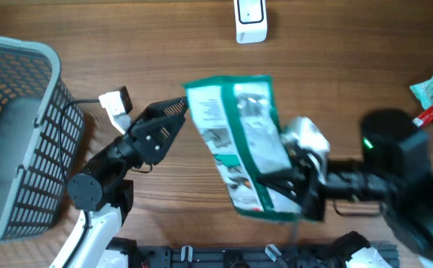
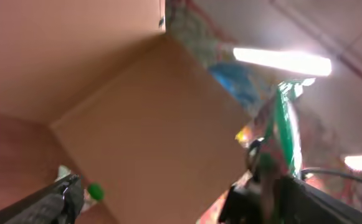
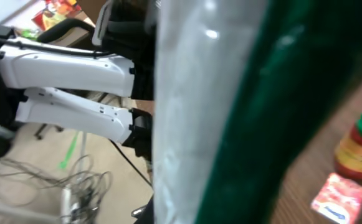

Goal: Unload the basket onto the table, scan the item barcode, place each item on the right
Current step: 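Carry the bag with the right gripper up to the scanner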

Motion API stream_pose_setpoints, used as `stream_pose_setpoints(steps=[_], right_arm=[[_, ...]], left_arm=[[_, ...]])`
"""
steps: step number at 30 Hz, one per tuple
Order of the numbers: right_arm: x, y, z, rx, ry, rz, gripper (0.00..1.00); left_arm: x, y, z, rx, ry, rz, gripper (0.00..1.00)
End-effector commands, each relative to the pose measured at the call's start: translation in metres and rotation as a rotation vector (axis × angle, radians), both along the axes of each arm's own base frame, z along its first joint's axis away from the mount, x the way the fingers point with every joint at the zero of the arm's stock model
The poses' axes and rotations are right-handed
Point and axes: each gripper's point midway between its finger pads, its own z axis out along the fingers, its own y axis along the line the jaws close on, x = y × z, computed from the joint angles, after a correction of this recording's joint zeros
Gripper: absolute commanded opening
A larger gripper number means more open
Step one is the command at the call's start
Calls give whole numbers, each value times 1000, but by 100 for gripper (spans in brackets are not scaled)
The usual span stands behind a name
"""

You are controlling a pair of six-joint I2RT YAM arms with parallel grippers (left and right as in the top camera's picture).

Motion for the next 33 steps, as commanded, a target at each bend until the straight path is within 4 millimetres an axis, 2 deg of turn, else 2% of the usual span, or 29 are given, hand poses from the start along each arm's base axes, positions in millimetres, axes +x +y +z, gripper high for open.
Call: stream_pose_setpoints(steps=[1,3,5,9,13,16,19,23,27,33], right_arm=[[-18,-20,19,26,-130,-51,5],[-29,-25,26,49,-169,-52,4],[-34,-28,28,56,-181,-52,4],[-33,-31,20,25,-154,-73,4],[-27,-34,16,1,-157,-104,5],[-21,-37,14,-19,-168,-139,4],[-13,-42,11,-46,-182,-186,5],[-2,-48,7,-84,-196,-245,5],[2,-47,5,-96,-188,-253,5],[4,-39,4,-84,-160,-219,5]], left_arm=[[-13,-16,-30,187,-43,-100,100],[-1,-18,-55,244,32,-85,99],[6,-18,-70,281,66,-66,99],[16,-11,-111,378,218,18,99],[16,13,-152,521,384,201,99],[5,45,-176,680,507,386,99],[-13,66,-183,777,549,502,99],[-35,75,-181,801,535,544,99],[-49,90,-186,848,565,611,99],[-58,112,-206,938,657,690,100]])
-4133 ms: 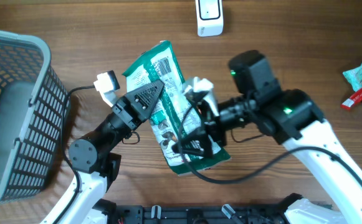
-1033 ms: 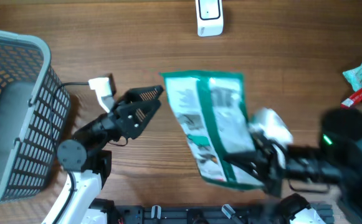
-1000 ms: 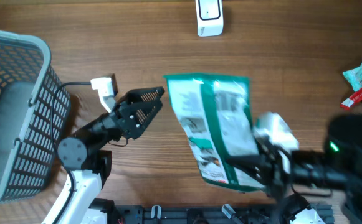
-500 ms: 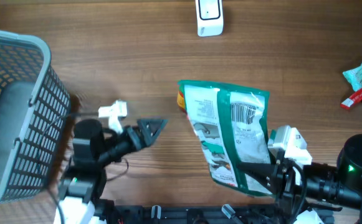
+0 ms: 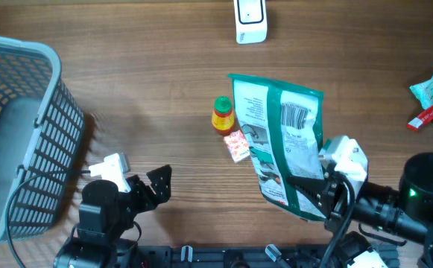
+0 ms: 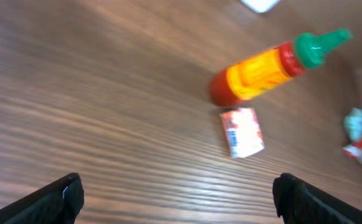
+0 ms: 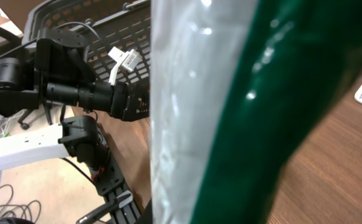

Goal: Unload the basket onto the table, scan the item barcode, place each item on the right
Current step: 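Carry the bag with the right gripper up to the scanner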

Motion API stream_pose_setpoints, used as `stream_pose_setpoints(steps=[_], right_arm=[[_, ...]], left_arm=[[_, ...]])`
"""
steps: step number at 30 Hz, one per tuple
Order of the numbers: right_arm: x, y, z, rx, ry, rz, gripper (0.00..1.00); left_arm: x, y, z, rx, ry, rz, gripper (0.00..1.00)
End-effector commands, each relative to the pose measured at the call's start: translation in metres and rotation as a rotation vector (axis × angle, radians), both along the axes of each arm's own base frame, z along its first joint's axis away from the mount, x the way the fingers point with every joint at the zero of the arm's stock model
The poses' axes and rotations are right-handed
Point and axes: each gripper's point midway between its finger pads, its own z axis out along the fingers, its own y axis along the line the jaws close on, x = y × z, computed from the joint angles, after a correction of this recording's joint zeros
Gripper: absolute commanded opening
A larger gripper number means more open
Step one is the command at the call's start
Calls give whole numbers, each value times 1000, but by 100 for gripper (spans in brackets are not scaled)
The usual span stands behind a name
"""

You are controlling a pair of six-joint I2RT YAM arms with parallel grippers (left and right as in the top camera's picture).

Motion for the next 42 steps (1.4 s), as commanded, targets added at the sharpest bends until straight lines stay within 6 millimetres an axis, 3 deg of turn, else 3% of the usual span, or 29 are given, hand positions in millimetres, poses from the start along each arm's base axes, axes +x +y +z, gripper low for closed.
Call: stream_pose_setpoints(steps=[1,6,8,13,17,20,22,25,30,33,38,42], right_arm=[[0,6,2,14,9,36,5],[3,4,-2,-24,-28,42,5],[39,-24,-14,-144,-56,-197,4],[93,-70,-35,-307,-10,-586,5],[136,-71,-64,-455,27,-672,5],[175,-85,-86,-598,23,-822,5],[204,-95,-103,-712,-5,-937,4],[257,-94,-127,-811,-90,-1057,5],[327,-75,-159,-914,-238,-961,4],[362,-81,-169,-892,-304,-998,4],[402,-62,-191,-919,-427,-860,4],[423,-59,-242,-1098,-484,-767,4]], left_arm=[[1,16,3,80,-16,58,100],[0,17,2,82,-10,58,100],[0,17,2,82,-10,58,100],[0,17,2,82,-10,58,100],[0,17,2,82,-10,58,100],[0,17,2,82,-10,58,100],[0,17,2,82,-10,58,100],[0,17,2,82,-10,58,100],[0,17,2,82,-10,58,100],[0,17,2,82,-10,58,100],[0,17,2,82,-10,58,100],[0,17,2,82,-10,58,100]])
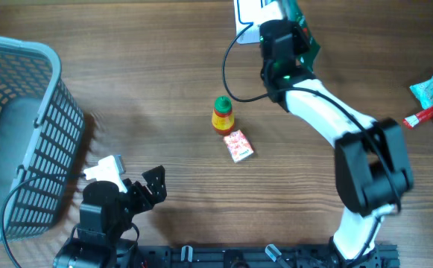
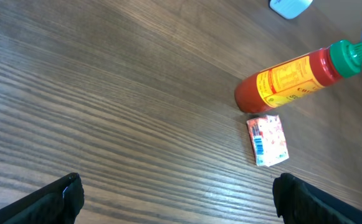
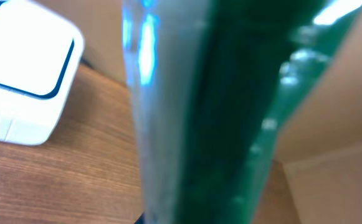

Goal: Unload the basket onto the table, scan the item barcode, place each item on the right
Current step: 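Carry the bag with the right gripper up to the scanner, then drop the gloves bag at the right table edge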

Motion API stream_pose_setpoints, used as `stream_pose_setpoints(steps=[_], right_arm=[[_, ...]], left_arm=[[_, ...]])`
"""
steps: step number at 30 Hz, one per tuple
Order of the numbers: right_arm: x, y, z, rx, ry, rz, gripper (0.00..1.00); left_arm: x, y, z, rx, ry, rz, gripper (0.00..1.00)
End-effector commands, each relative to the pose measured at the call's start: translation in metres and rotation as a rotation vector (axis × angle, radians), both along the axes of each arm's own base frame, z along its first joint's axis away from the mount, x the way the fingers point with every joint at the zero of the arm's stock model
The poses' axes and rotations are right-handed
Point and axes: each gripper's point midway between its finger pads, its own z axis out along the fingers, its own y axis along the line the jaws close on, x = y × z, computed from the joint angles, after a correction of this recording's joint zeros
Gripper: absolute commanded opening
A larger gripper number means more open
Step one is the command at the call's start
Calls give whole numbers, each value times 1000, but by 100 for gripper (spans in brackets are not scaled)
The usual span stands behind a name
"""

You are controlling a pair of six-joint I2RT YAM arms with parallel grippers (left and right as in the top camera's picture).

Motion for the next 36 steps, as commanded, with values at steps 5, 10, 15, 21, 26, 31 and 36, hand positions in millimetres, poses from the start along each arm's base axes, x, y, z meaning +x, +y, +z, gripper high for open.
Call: stream_pose_setpoints(steps=[5,10,15,21,26,31,36], right_arm=[[38,-4,-84,-436,133,41,4],[51,-5,-66,-464,96,14,4],[52,-23,-68,-494,131,-11,4],[52,-45,-58,-537,137,-73,4],[47,-64,3,-465,30,-164,4],[24,-140,67,-375,6,-312,4],[-31,-288,129,-340,-37,-599,4]], left_arm=[[2,1,9,20,-33,-9,100],[2,1,9,20,-33,-9,100],[2,1,9,20,-33,-9,100],[2,1,9,20,-33,-9,100],[2,1,9,20,-33,-9,100],[2,1,9,20,-33,-9,100],[2,1,9,20,-33,-9,100]])
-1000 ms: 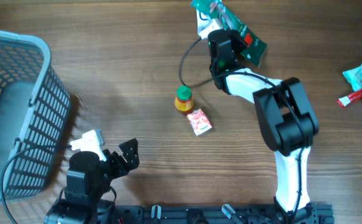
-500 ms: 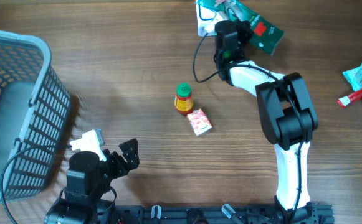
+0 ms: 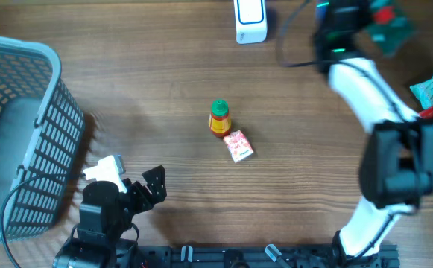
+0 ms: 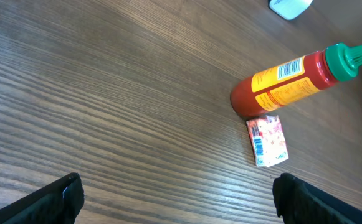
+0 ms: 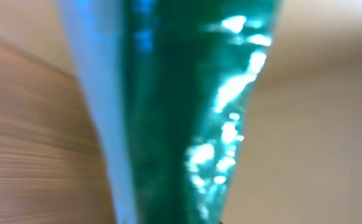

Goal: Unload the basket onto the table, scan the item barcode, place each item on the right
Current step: 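Drop the gloves bag at the right table edge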

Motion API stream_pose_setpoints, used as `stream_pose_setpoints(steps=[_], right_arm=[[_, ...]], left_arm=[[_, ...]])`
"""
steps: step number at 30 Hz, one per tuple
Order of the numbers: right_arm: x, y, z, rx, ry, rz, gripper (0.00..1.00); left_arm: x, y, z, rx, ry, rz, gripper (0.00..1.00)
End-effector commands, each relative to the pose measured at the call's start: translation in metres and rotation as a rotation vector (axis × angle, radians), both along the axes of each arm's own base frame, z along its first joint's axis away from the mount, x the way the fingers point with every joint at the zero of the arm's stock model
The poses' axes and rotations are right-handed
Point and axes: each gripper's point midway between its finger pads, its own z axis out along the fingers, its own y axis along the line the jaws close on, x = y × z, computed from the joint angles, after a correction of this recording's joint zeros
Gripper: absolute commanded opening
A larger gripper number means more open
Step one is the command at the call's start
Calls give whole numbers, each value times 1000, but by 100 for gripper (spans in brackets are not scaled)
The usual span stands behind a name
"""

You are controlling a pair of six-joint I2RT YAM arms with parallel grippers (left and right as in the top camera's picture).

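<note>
A green and white bag (image 3: pixel 387 21) hangs at the table's far right, to the right of the white scanner (image 3: pixel 250 18), with my right gripper (image 3: pixel 361 18) shut on it. The right wrist view is filled by the blurred green bag (image 5: pixel 181 106), which hides the fingers. No barcode shows on the bag. My left gripper (image 3: pixel 155 186) rests at the front left, open (image 4: pixel 177 199), with nothing between its fingers.
A sauce bottle (image 3: pixel 218 117) with a green cap stands mid-table, with a small red box (image 3: pixel 238 145) beside it. A grey basket (image 3: pixel 22 141) fills the left side. A teal packet and a red tube lie at the right edge.
My right gripper with the bag has moved from over the scanner to the far right corner. The sauce bottle has turned a little. The left arm has not moved.
At first my right gripper held the bag mid-table with the left gripper raised beside it. Then the left arm was back at the front left, open, with the bag's barcode facing up. Later the bag was over the scanner, and now it is to the scanner's right.
</note>
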Motion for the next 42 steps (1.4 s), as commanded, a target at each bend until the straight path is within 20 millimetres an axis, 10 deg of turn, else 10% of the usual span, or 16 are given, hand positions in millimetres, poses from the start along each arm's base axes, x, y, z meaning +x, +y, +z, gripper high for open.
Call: stream_pose_setpoints(steps=[1,3,6,11,17,22,24,26,34,37,42], right_arm=[[-47,-107,46,18,-126,-231,5],[-81,-170,47,10,-119,-364,5],[-131,-235,-5,93,111,-448,5],[-174,-250,-95,614,124,-385,7],[-193,-266,-108,879,-74,-422,11],[-192,-262,-111,973,-138,-429,45],[-194,-260,-108,977,-141,-432,99],[-190,-256,-95,1006,-204,-421,100],[-151,-138,45,1655,-586,50,100],[-157,-53,54,1996,-378,201,99],[-181,35,13,2261,-47,-30,100]], left_arm=[[1,1,8,21,-30,-9,100],[1,1,8,21,-30,-9,100],[1,1,8,21,-30,-9,100],[1,1,8,21,-30,-9,100],[1,1,8,21,-30,-9,100],[1,1,8,21,-30,-9,100],[1,1,8,21,-30,-9,100],[1,1,8,21,-30,-9,100],[1,1,8,21,-30,-9,100],[1,1,8,21,-30,-9,100],[1,1,8,21,-30,-9,100]])
